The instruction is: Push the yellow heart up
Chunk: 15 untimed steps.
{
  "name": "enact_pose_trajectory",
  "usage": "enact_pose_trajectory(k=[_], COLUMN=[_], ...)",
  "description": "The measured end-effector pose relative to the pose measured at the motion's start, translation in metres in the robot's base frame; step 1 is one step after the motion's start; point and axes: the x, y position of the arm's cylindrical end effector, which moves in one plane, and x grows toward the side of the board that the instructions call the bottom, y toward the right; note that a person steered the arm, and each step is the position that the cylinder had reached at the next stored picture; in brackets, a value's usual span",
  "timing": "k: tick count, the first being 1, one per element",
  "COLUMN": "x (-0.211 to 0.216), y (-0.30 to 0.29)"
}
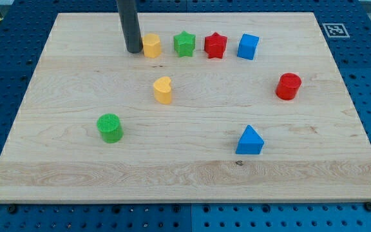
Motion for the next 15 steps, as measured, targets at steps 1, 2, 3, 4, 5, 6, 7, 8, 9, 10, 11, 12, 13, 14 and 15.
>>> enact_pose_trajectory(k=[1, 2, 3, 4, 5, 6, 7, 8, 9, 10, 11, 12, 13, 14, 15], x=[0.000, 0.000, 0.000, 0.028, 0.073, 0.120, 0.157, 0.168, 0.167, 0.163, 0.160, 0.159, 0.155, 0.136, 0.106], y=[0.000, 0.000, -0.001, -0.019, -0.027, -0.017, 0.016, 0.051, 0.081, 0.081, 0.081, 0.068, 0.057, 0.055, 0.057])
